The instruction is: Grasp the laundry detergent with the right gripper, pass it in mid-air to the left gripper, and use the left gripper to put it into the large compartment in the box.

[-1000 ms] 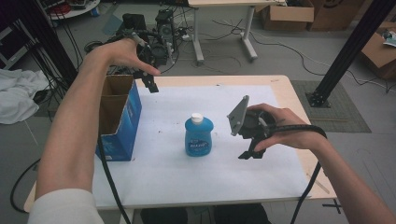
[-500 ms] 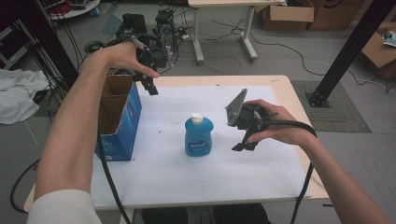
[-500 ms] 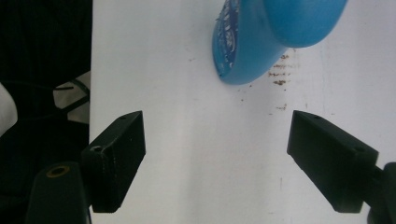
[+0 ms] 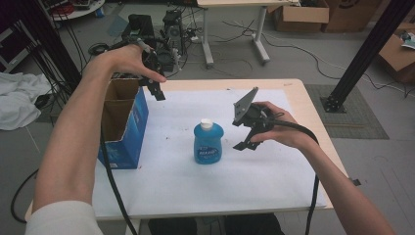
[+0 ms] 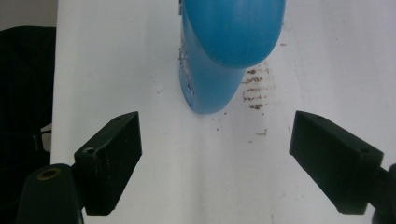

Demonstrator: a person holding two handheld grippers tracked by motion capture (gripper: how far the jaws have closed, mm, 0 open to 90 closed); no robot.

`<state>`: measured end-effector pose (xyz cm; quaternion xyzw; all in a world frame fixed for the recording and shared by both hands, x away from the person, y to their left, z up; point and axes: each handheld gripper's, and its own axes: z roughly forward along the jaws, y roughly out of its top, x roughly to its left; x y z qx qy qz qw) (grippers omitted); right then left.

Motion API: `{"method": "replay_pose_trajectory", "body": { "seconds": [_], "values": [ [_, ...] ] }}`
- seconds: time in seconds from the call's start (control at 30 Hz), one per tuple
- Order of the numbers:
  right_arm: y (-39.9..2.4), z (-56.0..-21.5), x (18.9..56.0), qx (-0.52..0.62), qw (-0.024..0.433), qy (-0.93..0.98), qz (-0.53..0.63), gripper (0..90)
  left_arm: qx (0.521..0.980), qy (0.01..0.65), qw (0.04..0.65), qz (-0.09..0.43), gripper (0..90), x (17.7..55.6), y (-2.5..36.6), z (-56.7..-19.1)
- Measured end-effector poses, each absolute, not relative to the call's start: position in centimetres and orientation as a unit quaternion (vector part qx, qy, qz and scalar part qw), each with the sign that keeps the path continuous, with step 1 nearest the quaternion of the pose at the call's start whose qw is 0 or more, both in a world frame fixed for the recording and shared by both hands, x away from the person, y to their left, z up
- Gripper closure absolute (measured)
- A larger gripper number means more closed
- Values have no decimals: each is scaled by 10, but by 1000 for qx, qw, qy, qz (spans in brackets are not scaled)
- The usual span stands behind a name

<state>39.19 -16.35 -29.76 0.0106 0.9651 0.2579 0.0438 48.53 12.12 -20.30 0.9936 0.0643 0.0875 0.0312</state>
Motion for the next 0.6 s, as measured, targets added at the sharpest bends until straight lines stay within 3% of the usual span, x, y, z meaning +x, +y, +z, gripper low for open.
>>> {"method": "replay_pose_trajectory", "body": {
  "seconds": [0.6],
  "values": [
    [-152,-324,411,17,20,949,315,164,994,60,31,85,181,482,119,-207]
  ]
}}
